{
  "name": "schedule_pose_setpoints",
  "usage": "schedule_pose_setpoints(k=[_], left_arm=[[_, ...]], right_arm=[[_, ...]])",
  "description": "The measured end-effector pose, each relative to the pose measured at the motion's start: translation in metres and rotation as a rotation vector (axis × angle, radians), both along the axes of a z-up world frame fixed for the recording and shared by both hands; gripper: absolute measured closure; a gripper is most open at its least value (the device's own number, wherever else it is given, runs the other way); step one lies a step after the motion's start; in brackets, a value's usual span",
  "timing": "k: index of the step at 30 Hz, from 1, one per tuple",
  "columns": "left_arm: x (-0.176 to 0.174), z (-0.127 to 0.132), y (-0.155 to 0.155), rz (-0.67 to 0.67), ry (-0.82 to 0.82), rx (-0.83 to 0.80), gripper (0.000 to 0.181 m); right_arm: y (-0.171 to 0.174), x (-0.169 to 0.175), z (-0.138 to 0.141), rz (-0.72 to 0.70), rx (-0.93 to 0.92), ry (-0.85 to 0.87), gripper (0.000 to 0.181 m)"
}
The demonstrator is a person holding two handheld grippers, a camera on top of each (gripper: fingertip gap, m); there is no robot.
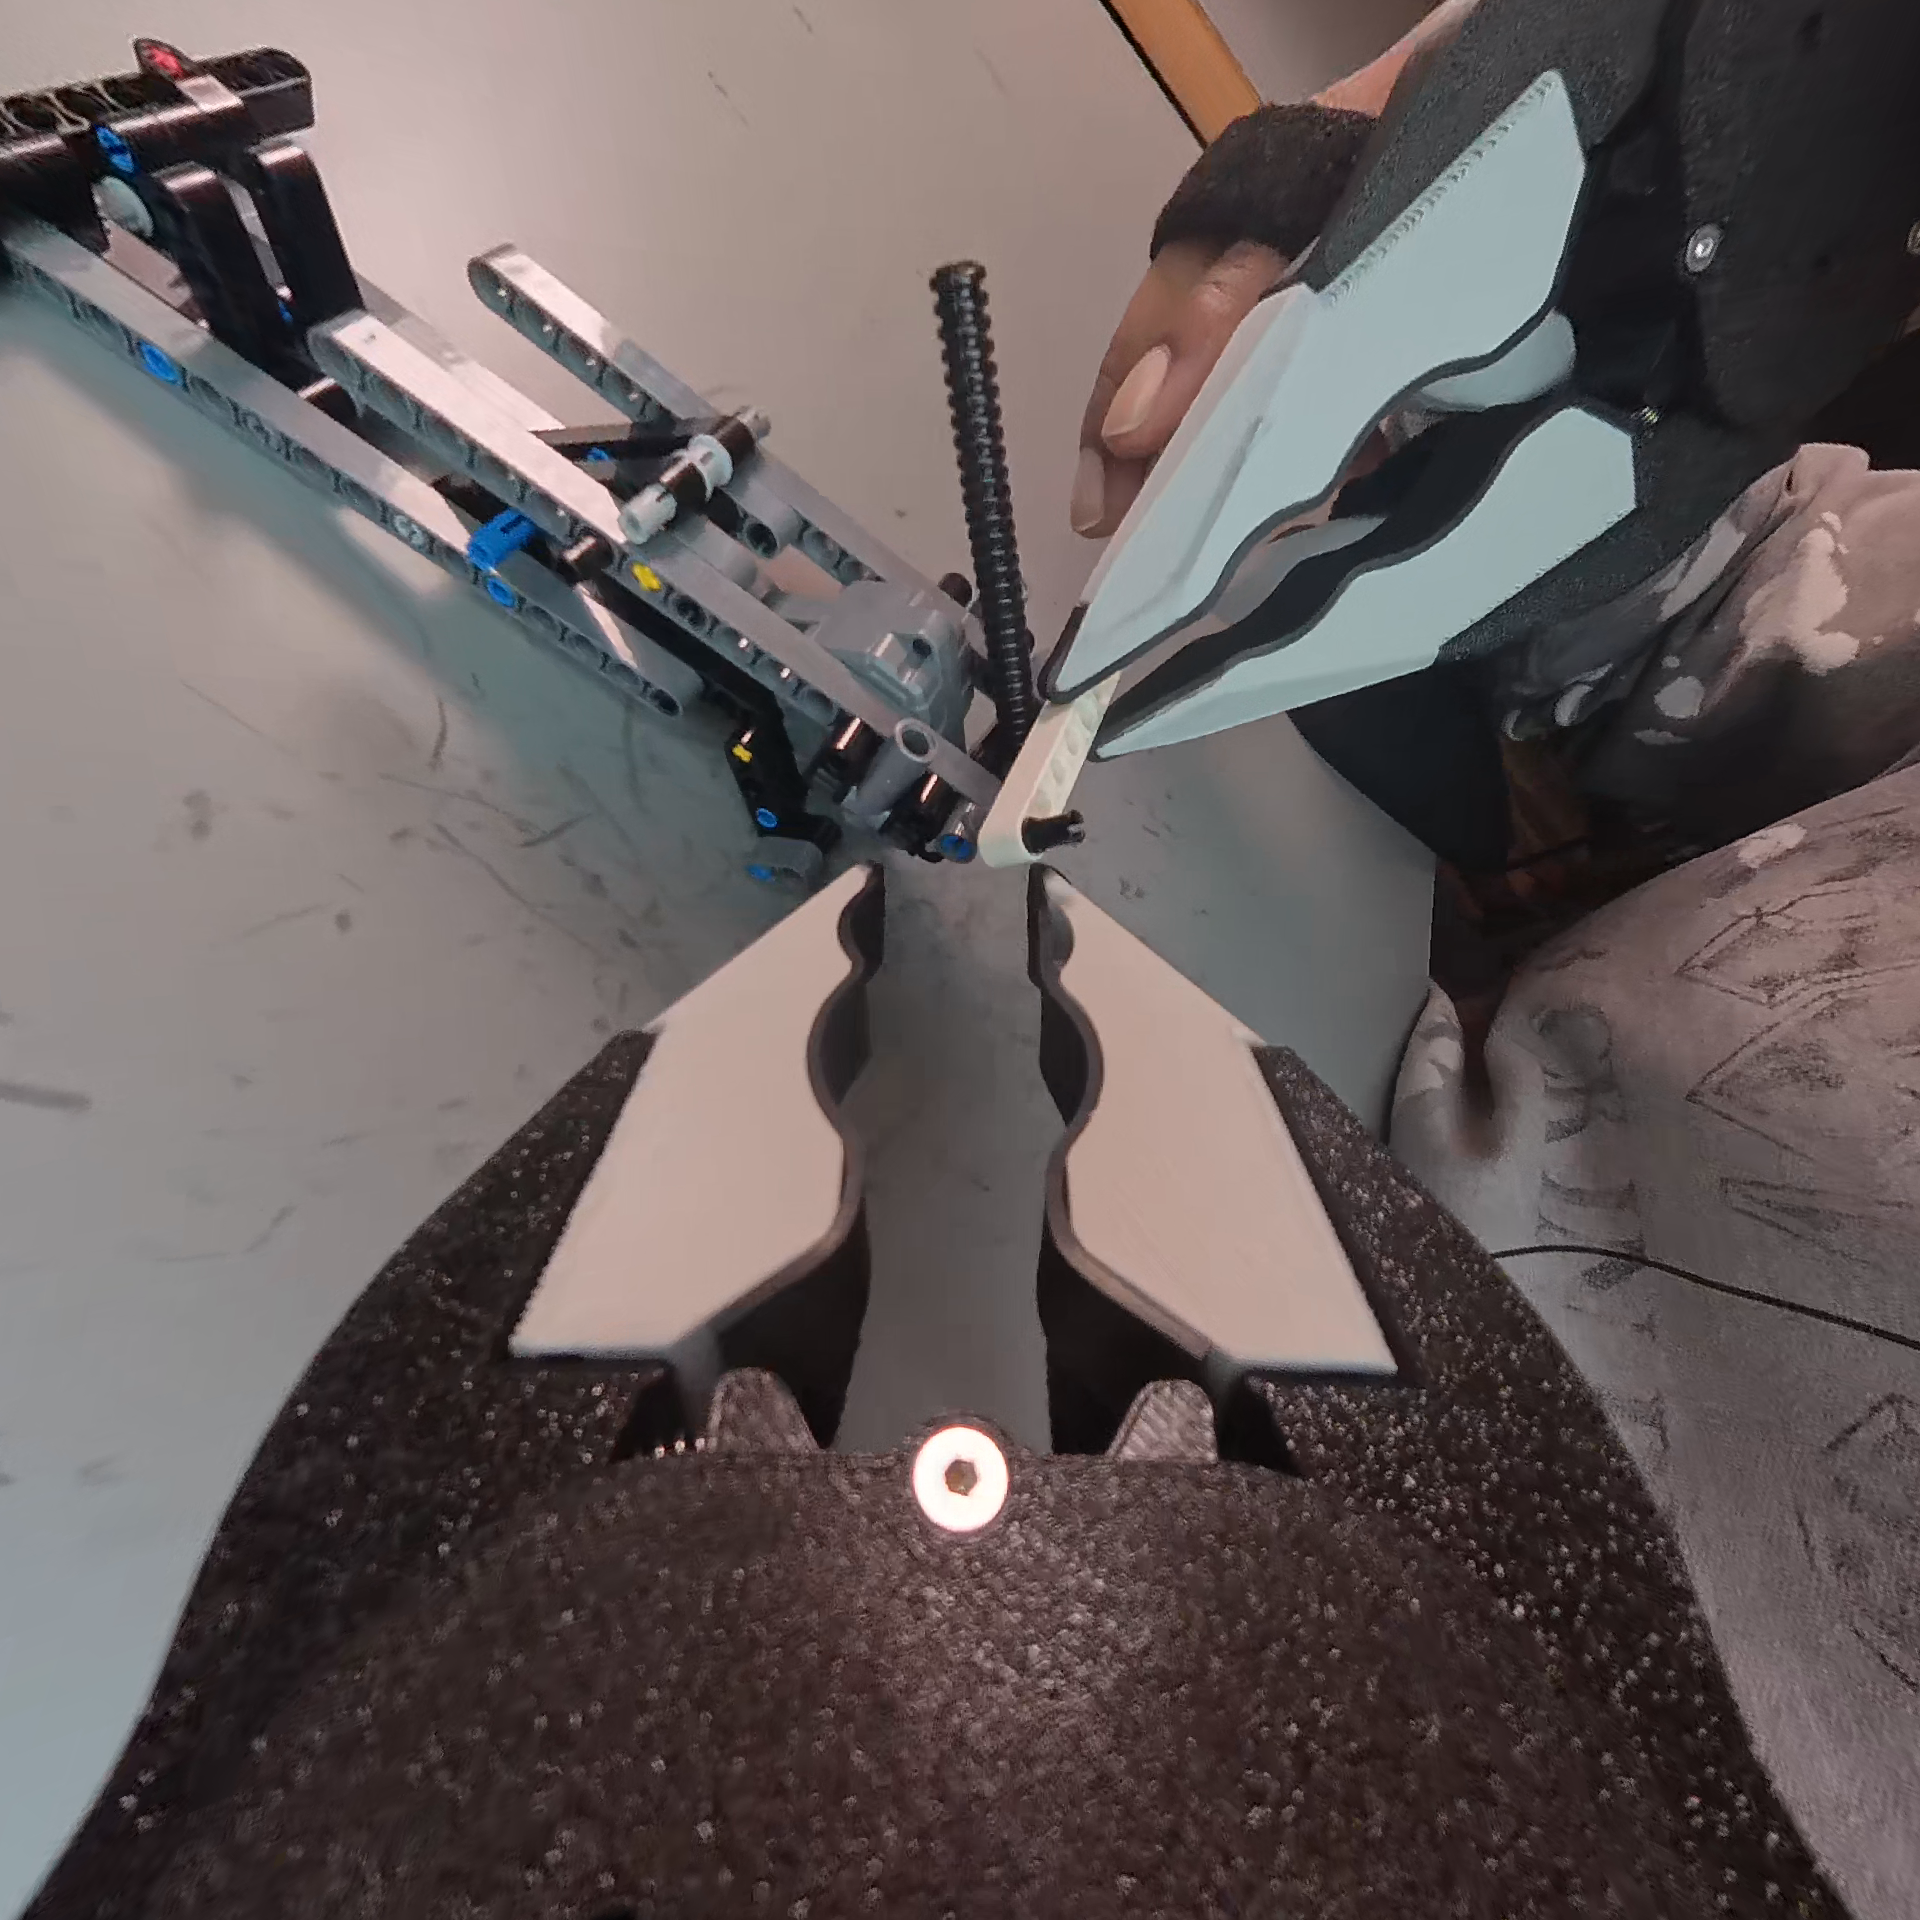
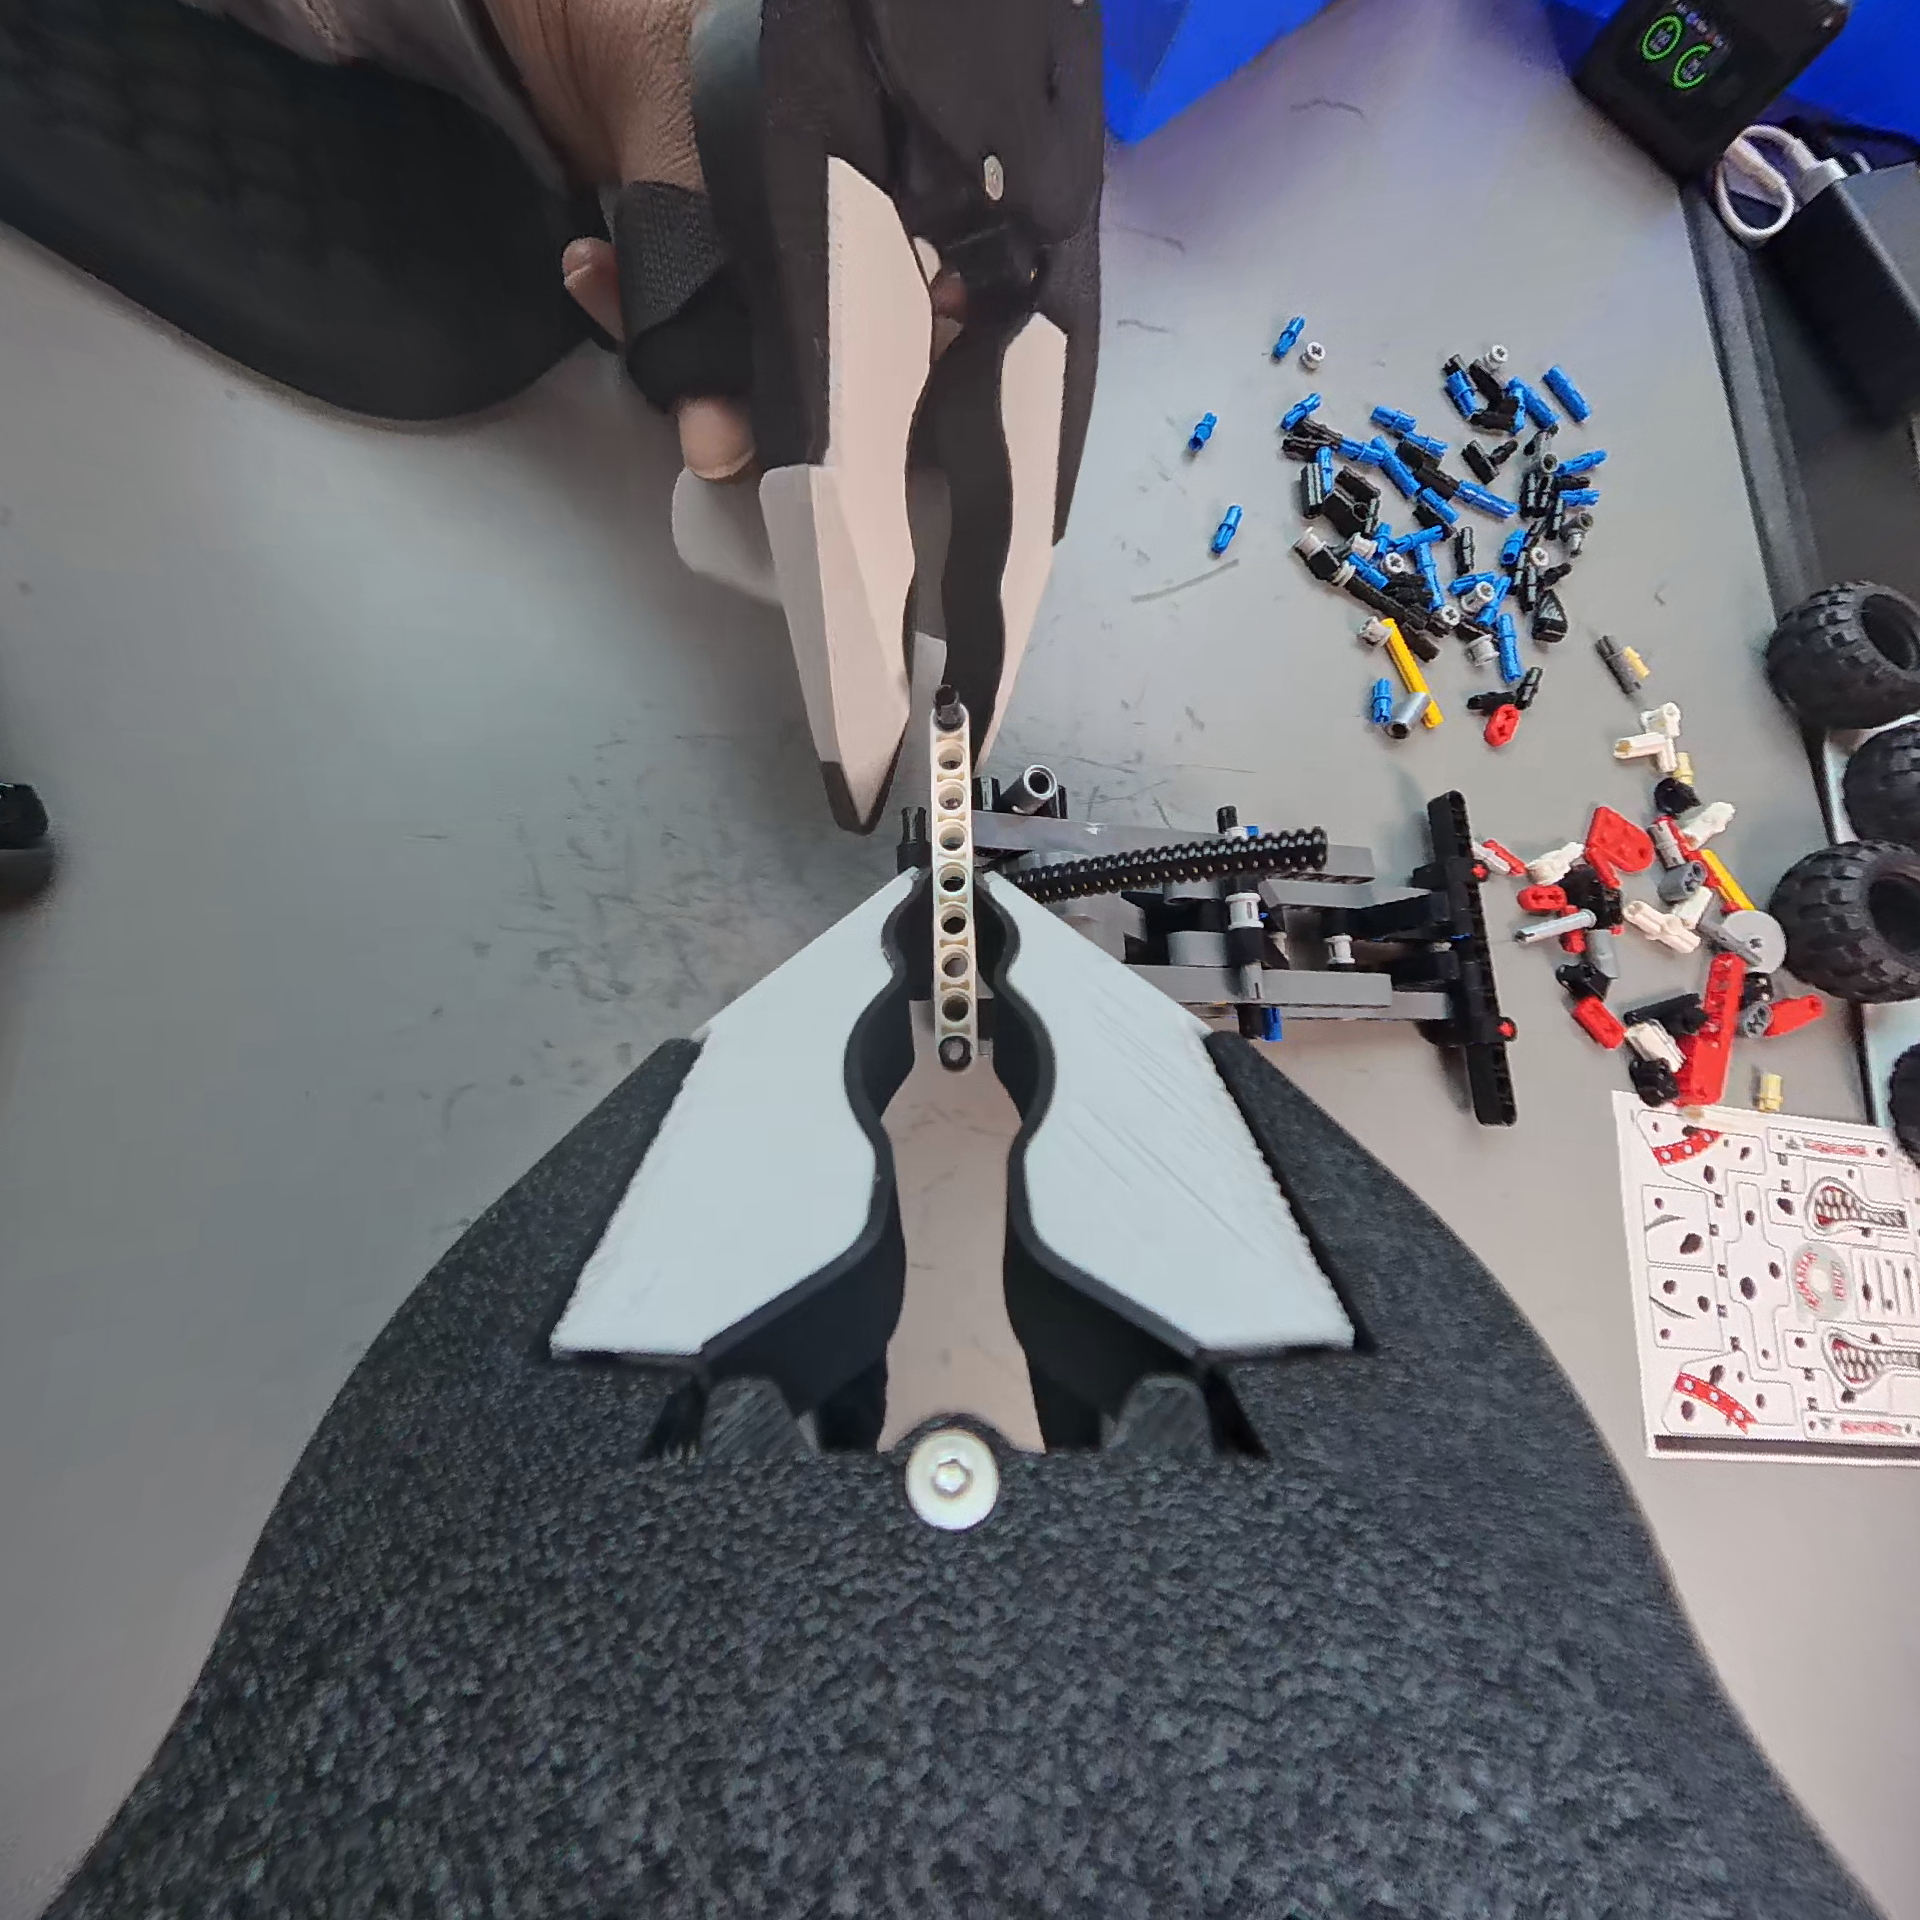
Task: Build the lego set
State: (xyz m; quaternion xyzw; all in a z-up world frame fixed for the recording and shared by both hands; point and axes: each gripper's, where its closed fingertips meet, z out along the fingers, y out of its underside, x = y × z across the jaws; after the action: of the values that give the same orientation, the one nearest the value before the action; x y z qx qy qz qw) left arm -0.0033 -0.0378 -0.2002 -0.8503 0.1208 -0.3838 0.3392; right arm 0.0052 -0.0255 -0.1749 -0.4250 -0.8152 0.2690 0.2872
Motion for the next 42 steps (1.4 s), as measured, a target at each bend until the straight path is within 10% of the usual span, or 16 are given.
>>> schedule_pose_setpoints(k=[12,42], left_arm=[[0.003,0.005,0.02,0.209,-0.175,-0.063,0.153],[0.01,0.005,0.016,0.148,-0.025,0.018,0.16]], right_arm=[[0.011,-0.003,0.0,-0.008,0.007,0.006,0.174],[0.012,0.009,-0.001,0.173,-0.289,-0.346,0.174]])
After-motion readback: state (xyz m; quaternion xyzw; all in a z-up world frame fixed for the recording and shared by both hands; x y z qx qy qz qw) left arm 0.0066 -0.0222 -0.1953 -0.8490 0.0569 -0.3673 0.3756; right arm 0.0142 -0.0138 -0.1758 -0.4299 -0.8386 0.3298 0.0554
